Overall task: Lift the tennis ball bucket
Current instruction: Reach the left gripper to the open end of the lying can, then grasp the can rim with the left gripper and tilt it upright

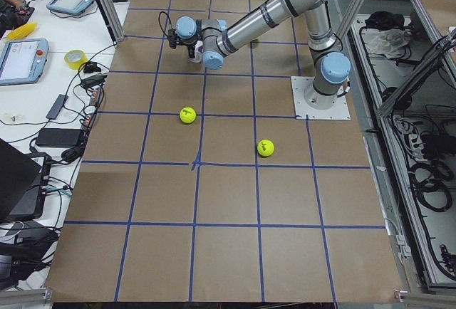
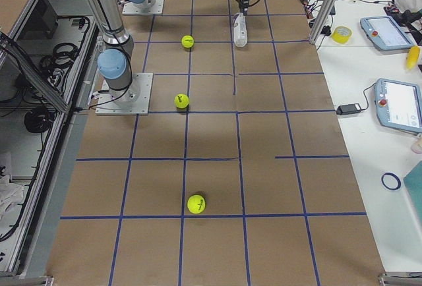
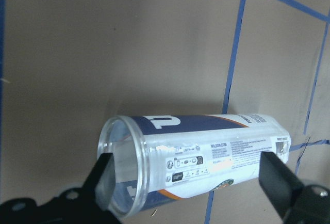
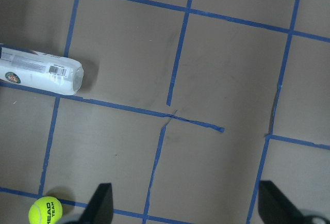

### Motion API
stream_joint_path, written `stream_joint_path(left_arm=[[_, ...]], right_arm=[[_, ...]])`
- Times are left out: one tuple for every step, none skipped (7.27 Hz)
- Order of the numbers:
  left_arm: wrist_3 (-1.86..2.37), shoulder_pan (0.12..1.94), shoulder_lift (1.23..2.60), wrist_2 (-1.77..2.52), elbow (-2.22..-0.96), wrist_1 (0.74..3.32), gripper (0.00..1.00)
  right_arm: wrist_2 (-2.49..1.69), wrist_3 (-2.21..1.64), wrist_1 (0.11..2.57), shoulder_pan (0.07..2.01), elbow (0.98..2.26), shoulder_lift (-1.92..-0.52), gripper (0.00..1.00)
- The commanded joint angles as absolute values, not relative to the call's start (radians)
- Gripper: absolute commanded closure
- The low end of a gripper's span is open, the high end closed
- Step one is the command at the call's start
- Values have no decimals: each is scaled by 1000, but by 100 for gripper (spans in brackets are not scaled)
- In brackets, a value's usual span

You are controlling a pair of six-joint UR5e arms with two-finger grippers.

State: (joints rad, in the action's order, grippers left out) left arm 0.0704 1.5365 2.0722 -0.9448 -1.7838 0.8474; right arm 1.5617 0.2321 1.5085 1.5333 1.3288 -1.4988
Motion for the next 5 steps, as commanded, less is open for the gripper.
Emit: stream_joint_path(left_arm=[[74,1542,2075,-946,-1786,853,45],[92,1542,2074,-954,-1778,857,99],[171,1552,2048,-954,-1764,862,100],[234,1558,2022,-968,-1723,908,100],[245,1560,2004,-1047,-1639,990,100]], right_arm=[[1557,218,1509,1513,1348,-1508,0],[1557,192,1503,1514,1348,-1514,0],[1555,164,1499,1516,1350,-1520,0],[1555,146,1499,1520,1350,-1519,0],[1555,82,1497,1541,1350,-1520,0]])
